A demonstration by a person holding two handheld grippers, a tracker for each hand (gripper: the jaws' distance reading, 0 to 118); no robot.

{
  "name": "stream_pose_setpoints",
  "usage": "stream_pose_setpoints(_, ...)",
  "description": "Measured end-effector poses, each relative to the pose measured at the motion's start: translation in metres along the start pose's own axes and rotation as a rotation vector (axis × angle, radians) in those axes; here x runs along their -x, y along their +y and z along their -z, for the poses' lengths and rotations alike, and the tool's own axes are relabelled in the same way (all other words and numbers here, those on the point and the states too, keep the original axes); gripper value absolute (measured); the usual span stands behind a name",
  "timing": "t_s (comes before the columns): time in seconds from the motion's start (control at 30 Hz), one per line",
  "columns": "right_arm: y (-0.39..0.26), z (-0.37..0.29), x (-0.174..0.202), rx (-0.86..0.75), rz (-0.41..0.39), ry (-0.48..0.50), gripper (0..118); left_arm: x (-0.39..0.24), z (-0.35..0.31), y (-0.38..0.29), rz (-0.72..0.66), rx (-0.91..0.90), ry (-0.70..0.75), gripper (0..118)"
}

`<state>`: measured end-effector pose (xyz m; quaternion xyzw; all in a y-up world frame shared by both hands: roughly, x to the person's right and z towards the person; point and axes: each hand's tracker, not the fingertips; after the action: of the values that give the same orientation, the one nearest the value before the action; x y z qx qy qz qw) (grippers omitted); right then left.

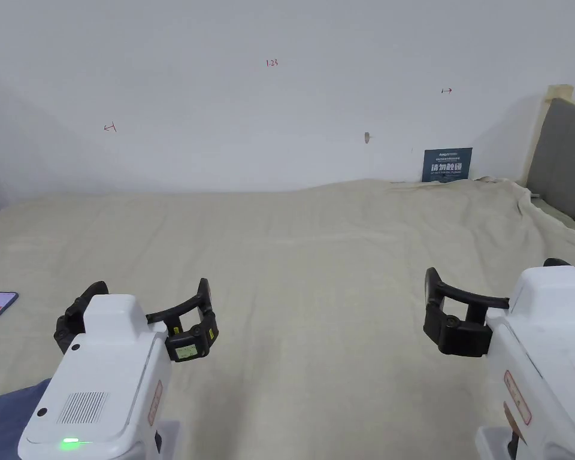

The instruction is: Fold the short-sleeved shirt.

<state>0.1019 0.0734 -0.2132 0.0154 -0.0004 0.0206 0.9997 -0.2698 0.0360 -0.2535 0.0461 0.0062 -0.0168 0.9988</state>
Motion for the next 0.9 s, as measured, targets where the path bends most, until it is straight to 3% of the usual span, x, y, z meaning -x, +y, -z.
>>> stream_pose_setpoints(0.9,0.0031,0.0009,0.0034,-0.001,-0.006,0.000,118,0.0033,-0.0004,0.0002,-0.009,0.004,-0.003,118)
